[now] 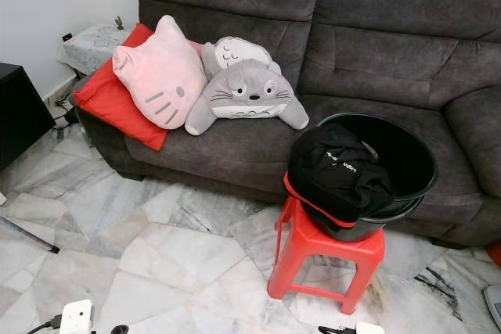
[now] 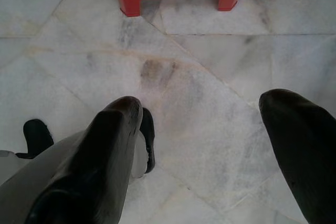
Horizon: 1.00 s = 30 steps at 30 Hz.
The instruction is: Hang hanger
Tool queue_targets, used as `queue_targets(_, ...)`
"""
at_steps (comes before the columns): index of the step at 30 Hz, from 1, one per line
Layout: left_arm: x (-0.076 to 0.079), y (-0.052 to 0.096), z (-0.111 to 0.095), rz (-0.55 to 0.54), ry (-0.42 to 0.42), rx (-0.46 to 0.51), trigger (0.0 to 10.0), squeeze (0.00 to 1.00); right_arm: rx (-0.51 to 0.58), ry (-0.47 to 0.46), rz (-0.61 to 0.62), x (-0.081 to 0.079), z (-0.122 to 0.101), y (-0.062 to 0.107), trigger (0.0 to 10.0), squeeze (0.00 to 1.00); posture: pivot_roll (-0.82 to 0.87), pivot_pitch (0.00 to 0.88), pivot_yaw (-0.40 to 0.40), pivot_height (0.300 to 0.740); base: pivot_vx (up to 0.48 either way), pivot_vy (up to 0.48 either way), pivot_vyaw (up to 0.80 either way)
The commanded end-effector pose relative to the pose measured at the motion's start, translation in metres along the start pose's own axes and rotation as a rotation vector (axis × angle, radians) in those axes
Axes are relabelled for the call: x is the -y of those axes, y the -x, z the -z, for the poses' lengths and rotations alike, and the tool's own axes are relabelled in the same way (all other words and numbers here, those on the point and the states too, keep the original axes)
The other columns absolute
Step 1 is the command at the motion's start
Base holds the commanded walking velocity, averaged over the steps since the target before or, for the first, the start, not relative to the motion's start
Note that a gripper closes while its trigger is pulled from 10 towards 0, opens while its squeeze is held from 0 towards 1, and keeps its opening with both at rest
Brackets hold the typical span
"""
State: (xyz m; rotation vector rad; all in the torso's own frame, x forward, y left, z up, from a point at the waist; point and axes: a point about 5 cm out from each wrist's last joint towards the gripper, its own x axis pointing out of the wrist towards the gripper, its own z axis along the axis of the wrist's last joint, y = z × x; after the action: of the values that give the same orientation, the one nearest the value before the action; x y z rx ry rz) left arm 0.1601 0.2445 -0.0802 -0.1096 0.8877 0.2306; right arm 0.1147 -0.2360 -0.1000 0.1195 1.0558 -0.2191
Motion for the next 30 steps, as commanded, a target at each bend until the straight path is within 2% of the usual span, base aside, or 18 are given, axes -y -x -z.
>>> queue_targets(1,0.0016,0.0002,0.0038,-0.002,0.004,-0.019,10.0,0.00,0.016,-0.007,0.007,0.0011,-0.0039,-0.0004,10.0,0.00,-0.01,0.000,-0.048,0.740,0.000,0.000,0.00)
queue_targets(18,0.0016,-0.0001,0.0034,-0.001,0.018,-0.023,10.0,0.00,0.031,-0.026,0.009,0.0010,-0.0055,-0.0005,10.0,0.00,-0.01,0.000,-0.046,0.740,0.000,0.000,0.00)
queue_targets(25,0.0018,-0.0003,0.0022,0.003,0.016,-0.020,10.0,0.00,0.040,-0.029,0.004,0.0004,-0.0067,-0.0007,10.0,0.00,-0.01,0.000,-0.048,0.740,0.000,0.000,-0.53)
queue_targets(30,0.0016,-0.0005,0.0012,0.001,0.007,-0.018,10.0,0.00,0.041,-0.022,0.015,0.0009,-0.0074,-0.0008,10.0,0.00,0.00,0.000,-0.049,0.740,0.000,0.000,0.00)
